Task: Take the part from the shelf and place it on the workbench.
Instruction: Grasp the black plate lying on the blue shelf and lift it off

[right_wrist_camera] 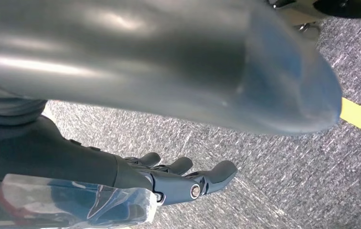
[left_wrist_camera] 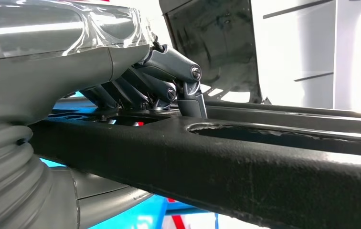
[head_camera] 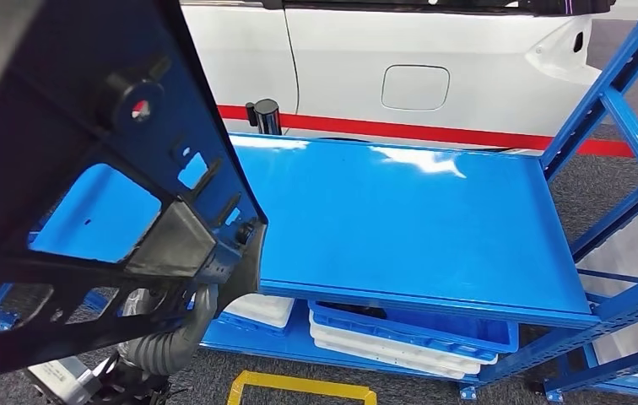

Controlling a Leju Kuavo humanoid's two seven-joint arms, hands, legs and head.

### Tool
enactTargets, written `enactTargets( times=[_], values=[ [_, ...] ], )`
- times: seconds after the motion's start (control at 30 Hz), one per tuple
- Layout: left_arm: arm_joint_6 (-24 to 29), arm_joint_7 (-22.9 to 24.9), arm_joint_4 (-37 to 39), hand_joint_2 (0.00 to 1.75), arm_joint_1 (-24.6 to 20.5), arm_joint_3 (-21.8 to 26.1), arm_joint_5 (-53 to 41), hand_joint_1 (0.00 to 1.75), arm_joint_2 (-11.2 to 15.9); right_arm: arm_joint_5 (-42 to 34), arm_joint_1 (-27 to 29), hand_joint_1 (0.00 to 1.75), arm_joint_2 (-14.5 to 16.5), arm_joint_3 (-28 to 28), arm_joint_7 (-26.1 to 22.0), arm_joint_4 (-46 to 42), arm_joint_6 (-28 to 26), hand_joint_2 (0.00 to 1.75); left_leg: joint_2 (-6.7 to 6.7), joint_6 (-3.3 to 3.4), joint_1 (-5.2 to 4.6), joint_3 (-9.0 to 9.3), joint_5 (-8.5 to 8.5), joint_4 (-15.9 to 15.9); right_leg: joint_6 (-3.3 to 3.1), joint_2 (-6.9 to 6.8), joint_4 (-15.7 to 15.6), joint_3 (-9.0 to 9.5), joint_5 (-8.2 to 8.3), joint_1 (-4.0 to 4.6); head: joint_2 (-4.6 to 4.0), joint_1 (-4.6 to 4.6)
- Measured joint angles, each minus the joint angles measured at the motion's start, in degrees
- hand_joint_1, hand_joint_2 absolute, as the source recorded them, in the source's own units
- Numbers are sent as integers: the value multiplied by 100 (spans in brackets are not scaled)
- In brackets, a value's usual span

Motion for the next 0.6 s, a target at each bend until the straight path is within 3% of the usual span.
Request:
enactTargets(
  times=[0.07, 0.13, 0.27, 0.33, 0.4, 0.43, 0.47, 0.5, 0.6],
  values=[
    [-7, -1, 5, 175, -1, -5, 2, 175, -3, 0, -12, 0, -3, 0, 0, 0, 0, 0, -6, -37, -2, -15, -23, 58, 15, 1, -843, 438, 365, -24, 0, 1],
    [-12, -4, 8, 175, -7, -10, 8, 175, -8, 2, -22, 0, -2, 0, 0, 0, 1, 0, -13, -92, -21, -61, -46, 132, -15, 13, -1331, 659, 514, -32, 0, -2],
    [-42, -15, 12, 175, -5, -17, 17, 175, -11, 5, -15, 0, -3, 0, 2, 0, -1, 0, -21, -196, 2, -144, -111, 249, -150, 19, -1367, 611, 563, -14, 0, -7],
    [-56, -15, 13, 175, -2, -19, 20, 175, -11, 7, -22, 0, 0, 0, 2, 0, -8, 0, -22, -264, 28, -352, -439, 750, -205, 14, -1376, 579, 598, -29, 0, -15],
    [-67, -15, 14, 175, 8, -20, 27, 175, -11, 1, -20, 0, 2, 0, 2, 0, -18, 0, -21, -313, 39, -679, -830, 1539, -231, 8, -1373, 537, 620, -25, 0, -21],
    [-70, -16, 16, 175, 18, -22, 31, 175, -11, -10, -17, 0, 1, 0, 2, 0, -27, 0, -21, -319, 41, -785, -927, 1813, -238, 4, -1372, 517, 631, -22, 0, -22],
    [-74, -16, 19, 175, 29, -25, 35, 175, -11, -22, -14, 0, -2, 0, 2, 0, -38, 0, -21, -311, 40, -782, -913, 1864, -240, 6, -1371, 503, 642, -17, 0, -22],
    [-79, -20, 20, 175, 36, -28, 37, 175, -11, -35, -12, 0, -5, 0, 2, 0, -48, 0, -26, -290, 38, -666, -805, 1688, -237, 25, -1371, 495, 652, -11, 0, -22],
    [-89, -38, 21, 175, 47, -34, 46, 175, -14, -78, -29, 0, 1, -1, 3, 0, -65, 0, -191, -152, 7, -6, -335, 457, -210, 103, -1374, 478, 691, 3, 0, -21]
  ],
)
